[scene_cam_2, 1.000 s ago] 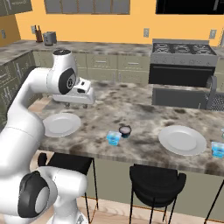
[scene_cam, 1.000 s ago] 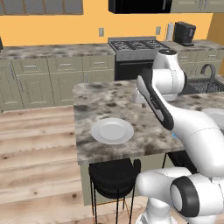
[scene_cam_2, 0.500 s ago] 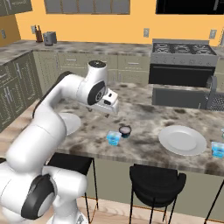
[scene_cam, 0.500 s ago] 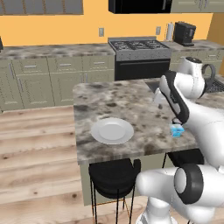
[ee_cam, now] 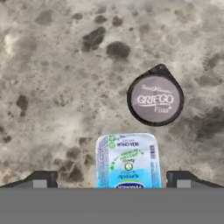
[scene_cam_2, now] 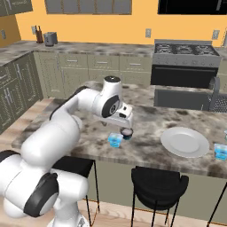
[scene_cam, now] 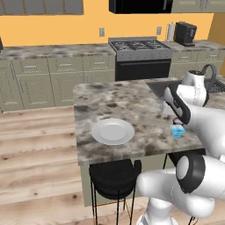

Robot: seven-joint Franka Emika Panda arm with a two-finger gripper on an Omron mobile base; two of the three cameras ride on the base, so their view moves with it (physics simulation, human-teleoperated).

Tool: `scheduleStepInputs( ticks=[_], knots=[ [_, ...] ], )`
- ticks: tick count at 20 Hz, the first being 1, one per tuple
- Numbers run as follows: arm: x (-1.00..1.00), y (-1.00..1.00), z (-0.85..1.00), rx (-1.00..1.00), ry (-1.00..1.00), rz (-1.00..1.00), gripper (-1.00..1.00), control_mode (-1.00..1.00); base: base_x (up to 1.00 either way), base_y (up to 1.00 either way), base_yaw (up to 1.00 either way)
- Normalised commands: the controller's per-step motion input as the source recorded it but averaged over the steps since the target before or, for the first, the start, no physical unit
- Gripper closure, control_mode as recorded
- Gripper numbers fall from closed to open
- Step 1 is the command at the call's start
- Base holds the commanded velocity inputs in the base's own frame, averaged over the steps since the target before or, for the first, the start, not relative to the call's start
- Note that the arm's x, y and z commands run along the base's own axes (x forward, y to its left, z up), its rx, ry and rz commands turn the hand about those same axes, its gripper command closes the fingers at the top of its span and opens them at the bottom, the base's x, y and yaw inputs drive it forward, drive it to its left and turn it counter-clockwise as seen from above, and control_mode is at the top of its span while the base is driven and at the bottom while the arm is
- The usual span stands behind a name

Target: Place two yogurt containers on each plate.

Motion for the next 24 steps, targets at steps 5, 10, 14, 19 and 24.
scheduleStepInputs(
  ticks=[5,10,14,19,24],
  knots=[
    [0.33,-0.13,-0.54,-0.10,0.00,0.08,-1.00,-1.00,0.00,0.00,0.00],
    [-0.37,-0.09,-0.09,0.01,0.05,0.03,-1.00,-1.00,0.00,0.00,0.00],
    [-0.33,0.03,-0.02,0.00,0.00,0.02,-1.00,-1.00,0.00,0.00,0.00],
    [0.34,-0.07,-0.05,0.00,0.00,0.07,-1.00,-1.00,0.00,0.00,0.00],
    [0.00,0.00,-0.28,0.00,0.03,0.00,-1.00,-1.00,0.00,0.00,0.00]
  ],
)
